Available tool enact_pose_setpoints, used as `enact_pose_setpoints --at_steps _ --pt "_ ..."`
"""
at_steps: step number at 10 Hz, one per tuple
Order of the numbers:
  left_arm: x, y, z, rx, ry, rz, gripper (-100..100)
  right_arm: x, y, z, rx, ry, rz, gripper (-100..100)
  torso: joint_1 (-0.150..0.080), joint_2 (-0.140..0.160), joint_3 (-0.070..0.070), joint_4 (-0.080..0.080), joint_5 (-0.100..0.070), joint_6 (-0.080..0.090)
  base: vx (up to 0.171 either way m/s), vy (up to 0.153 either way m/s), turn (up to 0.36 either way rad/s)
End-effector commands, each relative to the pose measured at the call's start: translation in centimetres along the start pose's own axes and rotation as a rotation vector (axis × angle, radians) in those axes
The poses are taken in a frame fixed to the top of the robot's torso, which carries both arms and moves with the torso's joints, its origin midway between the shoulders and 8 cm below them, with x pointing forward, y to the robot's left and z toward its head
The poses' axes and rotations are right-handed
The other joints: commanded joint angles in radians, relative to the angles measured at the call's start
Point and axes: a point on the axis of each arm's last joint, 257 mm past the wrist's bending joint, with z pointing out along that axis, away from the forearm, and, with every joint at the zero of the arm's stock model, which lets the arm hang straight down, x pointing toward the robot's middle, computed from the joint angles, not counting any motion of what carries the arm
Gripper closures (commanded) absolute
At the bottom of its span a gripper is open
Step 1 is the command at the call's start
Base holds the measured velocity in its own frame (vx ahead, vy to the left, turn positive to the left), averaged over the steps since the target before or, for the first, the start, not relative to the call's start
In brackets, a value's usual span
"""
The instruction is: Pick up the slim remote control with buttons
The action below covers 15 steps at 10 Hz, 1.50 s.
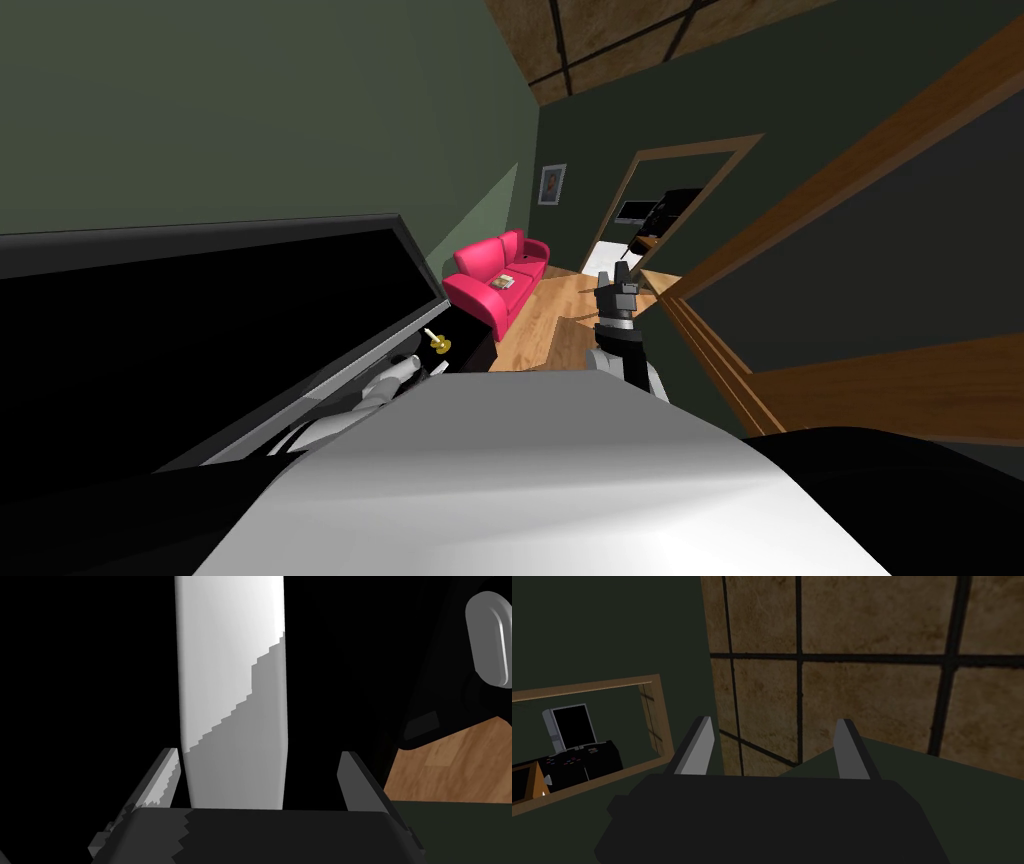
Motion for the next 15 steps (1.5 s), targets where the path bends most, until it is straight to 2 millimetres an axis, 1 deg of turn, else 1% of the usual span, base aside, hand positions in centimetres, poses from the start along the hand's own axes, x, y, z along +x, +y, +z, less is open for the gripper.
enact_pose_setpoints --at_steps 1,2,5,11,12,13,14,15 --pt "0.1 1.0 0.9 0.001 0.000 0.005 -100 0.0 0.0 0.0 0.000 0.000 0.000 0 0.000 0.000 0.000 0.000 0.000 0.000 0.004 -0.004 0.012" --pt "0.0 1.7 1.4 0.000 0.000 0.008 -100 0.0 0.0 0.0 0.000 0.000 0.000 0 0.000 0.000 -0.001 -0.002 0.004 0.000 0.000 0.000 0.000" --pt "0.0 1.7 1.4 0.000 0.000 0.008 -100 0.0 0.0 0.0 0.000 0.000 0.000 0 0.001 -0.001 -0.003 -0.005 0.011 0.000 0.008 -0.008 0.026" --pt "0.0 1.7 1.4 0.000 0.000 0.008 -100 0.0 0.0 0.0 0.000 0.000 0.000 0 0.002 -0.001 -0.003 -0.005 0.011 0.000 -0.002 0.003 -0.008" --pt "0.0 2.5 2.1 0.005 -0.001 0.013 -100 0.0 0.0 0.0 0.000 0.000 0.000 0 0.002 -0.001 -0.003 -0.005 0.011 0.000 0.004 -0.004 0.013" --pt "-0.1 2.9 2.5 0.007 -0.001 0.015 -100 0.0 0.0 0.0 0.000 0.000 0.000 0 0.002 -0.001 -0.003 -0.006 0.012 0.000 0.005 -0.005 0.016" --pt "-0.1 3.8 3.2 0.012 -0.001 0.021 -100 0.0 0.0 0.0 0.000 0.000 0.000 0 0.003 -0.001 -0.004 -0.007 0.017 0.000 0.005 -0.005 0.016" --pt "0.0 2.4 2.6 0.026 0.002 0.020 -100 0.0 0.0 0.0 0.000 0.000 0.000 0 0.004 -0.001 -0.006 -0.011 0.024 -0.001 0.001 -0.005 0.004"
